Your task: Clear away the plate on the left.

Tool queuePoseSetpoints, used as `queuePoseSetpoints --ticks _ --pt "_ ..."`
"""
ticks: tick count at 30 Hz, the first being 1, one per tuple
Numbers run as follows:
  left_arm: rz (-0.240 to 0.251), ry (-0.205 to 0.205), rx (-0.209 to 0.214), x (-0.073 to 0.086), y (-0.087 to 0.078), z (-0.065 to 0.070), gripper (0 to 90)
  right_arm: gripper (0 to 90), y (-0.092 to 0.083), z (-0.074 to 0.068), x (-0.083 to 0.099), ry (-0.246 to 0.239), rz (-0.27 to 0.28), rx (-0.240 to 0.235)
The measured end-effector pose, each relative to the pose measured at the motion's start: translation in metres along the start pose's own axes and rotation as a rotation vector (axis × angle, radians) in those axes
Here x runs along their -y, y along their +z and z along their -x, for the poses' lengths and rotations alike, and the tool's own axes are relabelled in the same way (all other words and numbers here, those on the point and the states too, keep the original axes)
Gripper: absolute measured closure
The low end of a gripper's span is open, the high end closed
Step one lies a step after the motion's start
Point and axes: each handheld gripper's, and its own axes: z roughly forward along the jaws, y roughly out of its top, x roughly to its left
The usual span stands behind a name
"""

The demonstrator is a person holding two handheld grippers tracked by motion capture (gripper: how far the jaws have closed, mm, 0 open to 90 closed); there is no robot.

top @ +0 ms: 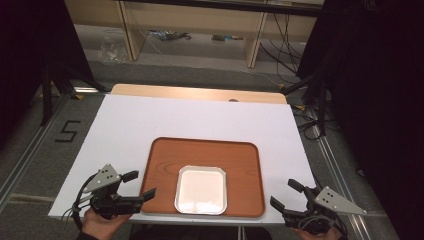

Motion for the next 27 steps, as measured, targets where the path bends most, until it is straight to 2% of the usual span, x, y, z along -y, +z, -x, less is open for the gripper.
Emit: queuePoseSetpoints --ticks 2,3,4,5,6,7,9,11,12,13,14,15,17,18,19,20,21,22,23,24,25,26,27 --pt "-0.008 0.005 -0.007 0.0 -0.002 0.0 16.0 15.3 -0.001 -0.001 0.001 -0.004 -0.001 0.0" --pt "-0.007 0.023 0.006 0.0 -0.003 -0.001 16.0 15.3 -0.003 -0.001 0.001 -0.024 -0.009 0.03" --pt "-0.011 0.028 0.002 0.0 -0.004 -0.001 16.0 15.3 -0.004 -0.004 0.001 0.009 -0.015 0.007" --pt "-0.006 0.005 -0.01 0.001 -0.004 0.001 16.0 15.3 -0.004 -0.002 0.001 -0.032 0.001 0.02" --pt "-0.007 0.01 -0.006 0.001 -0.005 0.001 16.0 15.3 -0.005 -0.004 0.002 0.0 -0.012 0.005" --pt "-0.01 0.013 -0.003 0.001 -0.006 0.001 16.0 15.3 -0.006 -0.003 0.002 -0.029 -0.006 0.018" --pt "-0.007 0.022 0.002 0.001 -0.007 0.001 16.2 15.3 -0.008 -0.004 0.002 -0.02 -0.011 0.021" --pt "-0.004 0.01 0.005 0.002 -0.009 0.001 16.2 15.3 -0.008 -0.006 0.004 -0.01 -0.003 0.021" --pt "-0.004 0.01 0.005 0.002 -0.009 0.001 16.2 15.3 -0.009 -0.004 0.004 -0.033 -0.003 0.017" --pt "-0.004 0.012 0.009 0.002 -0.009 0.001 16.2 15.3 -0.009 -0.004 0.004 -0.033 -0.003 0.017" --pt "0.003 -0.008 -0.002 0.002 -0.01 0.003 16.2 15.3 -0.01 -0.007 0.004 -0.003 -0.009 0.002" --pt "0.009 0.01 0.014 0.002 -0.011 0.002 16.2 15.3 -0.009 -0.006 0.004 -0.006 -0.005 -0.013" --pt "0.003 0.011 0.009 0.002 -0.014 0.003 16.3 15.3 -0.01 -0.006 0.005 0.001 -0.008 -0.017" --pt "0.005 0.012 0.008 0.002 -0.014 0.004 16.2 15.3 -0.012 -0.006 0.004 -0.019 -0.011 0.01" --pt "0.011 0.019 0.01 0.002 -0.015 0.004 16.3 15.3 -0.012 -0.006 0.005 -0.022 -0.006 0.011" --pt "0.018 -0.001 0.005 0.003 -0.016 0.005 16.3 15.3 -0.012 -0.008 0.005 0.0 -0.009 0.012" --pt "0.019 -0.006 0.001 0.003 -0.016 0.006 16.3 15.3 -0.011 -0.007 0.005 -0.002 -0.001 -0.01" --pt "0.019 -0.006 0.001 0.003 -0.016 0.006 16.3 15.3 -0.011 -0.007 0.005 -0.001 -0.001 -0.01" --pt "0.032 -0.015 0.005 0.003 -0.015 0.005 16.3 15.3 -0.011 -0.006 0.005 -0.026 -0.002 0.004" --pt "0.032 -0.015 0.005 0.003 -0.015 0.005 16.3 15.3 -0.011 -0.006 0.005 -0.026 -0.002 0.003" --pt "0.036 -0.032 0.005 0.003 -0.015 0.005 16.3 15.3 -0.011 -0.005 0.005 -0.028 0.004 0.001" --pt "0.035 -0.016 0.011 0.003 -0.015 0.004 16.3 15.3 -0.011 -0.005 0.005 -0.026 0.001 0.002" --pt "0.033 -0.021 0.013 0.003 -0.014 0.004 16.3 15.3 -0.012 -0.005 0.004 -0.026 -0.001 0.002"
